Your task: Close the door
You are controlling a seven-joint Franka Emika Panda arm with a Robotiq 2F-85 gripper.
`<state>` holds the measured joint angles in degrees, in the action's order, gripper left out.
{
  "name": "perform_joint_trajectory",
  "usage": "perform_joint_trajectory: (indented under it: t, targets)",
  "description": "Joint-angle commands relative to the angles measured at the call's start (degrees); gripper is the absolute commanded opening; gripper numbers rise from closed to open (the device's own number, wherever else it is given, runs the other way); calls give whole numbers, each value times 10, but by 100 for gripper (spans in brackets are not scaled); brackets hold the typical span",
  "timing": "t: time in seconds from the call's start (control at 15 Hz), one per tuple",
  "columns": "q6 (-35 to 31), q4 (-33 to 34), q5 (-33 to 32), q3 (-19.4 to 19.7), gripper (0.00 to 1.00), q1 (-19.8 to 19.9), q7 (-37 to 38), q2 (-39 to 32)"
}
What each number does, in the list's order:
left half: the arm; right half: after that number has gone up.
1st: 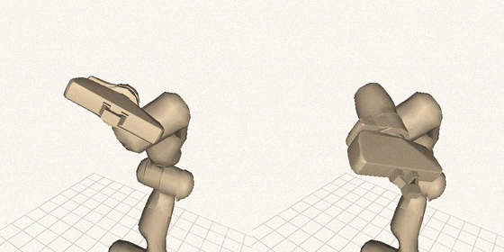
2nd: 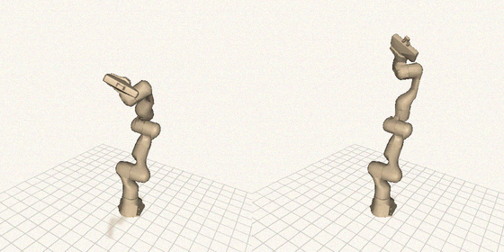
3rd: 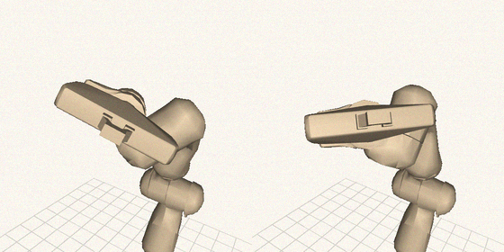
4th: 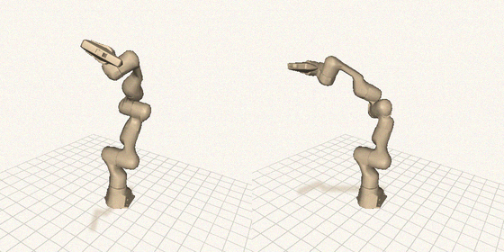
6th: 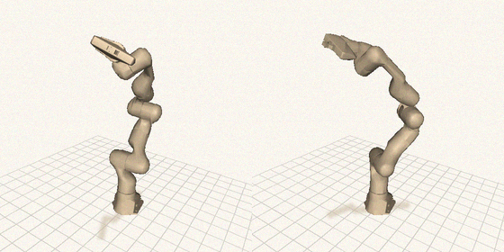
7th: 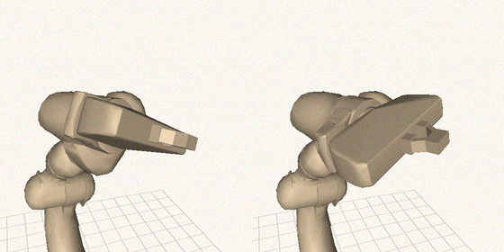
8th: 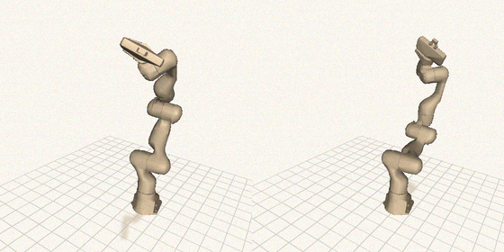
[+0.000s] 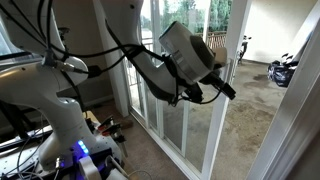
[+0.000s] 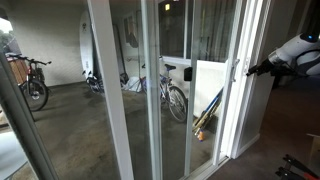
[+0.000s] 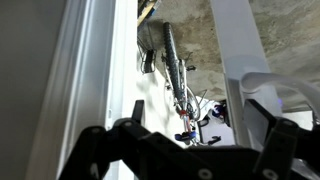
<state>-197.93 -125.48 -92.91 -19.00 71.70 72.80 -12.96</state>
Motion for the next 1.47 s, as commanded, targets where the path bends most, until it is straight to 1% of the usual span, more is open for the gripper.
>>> perform_joint_trajectory:
  t: [0.0,0.07,0.27,0.33,0.4,0.53,0.73,0.87,0.93,1.07,1.27,1.33,1.4]
  targets:
    - [6,-37,-40,-14,100,-31,59,44]
    - [15,-53,-69,-10,100,-44,81,44]
    - [-2,-64,-100,0,100,-62,117,57]
    - [-9,-62,-97,0,100,-63,123,61]
    - [-1,-57,-94,-17,100,-56,127,59]
    - [1,-53,-89,-10,100,-68,134,67]
    - [14,-43,-80,-15,100,-83,148,69]
    - [19,-32,-73,-15,100,-93,172,62]
    - [5,-35,-74,-13,100,-84,135,54]
    - [8,-30,-74,-13,100,-92,150,54]
    - [9,-29,-74,-13,100,-92,153,54]
    - [14,-23,-48,-19,100,-89,145,59]
    - [18,-24,-51,-18,100,-92,148,55]
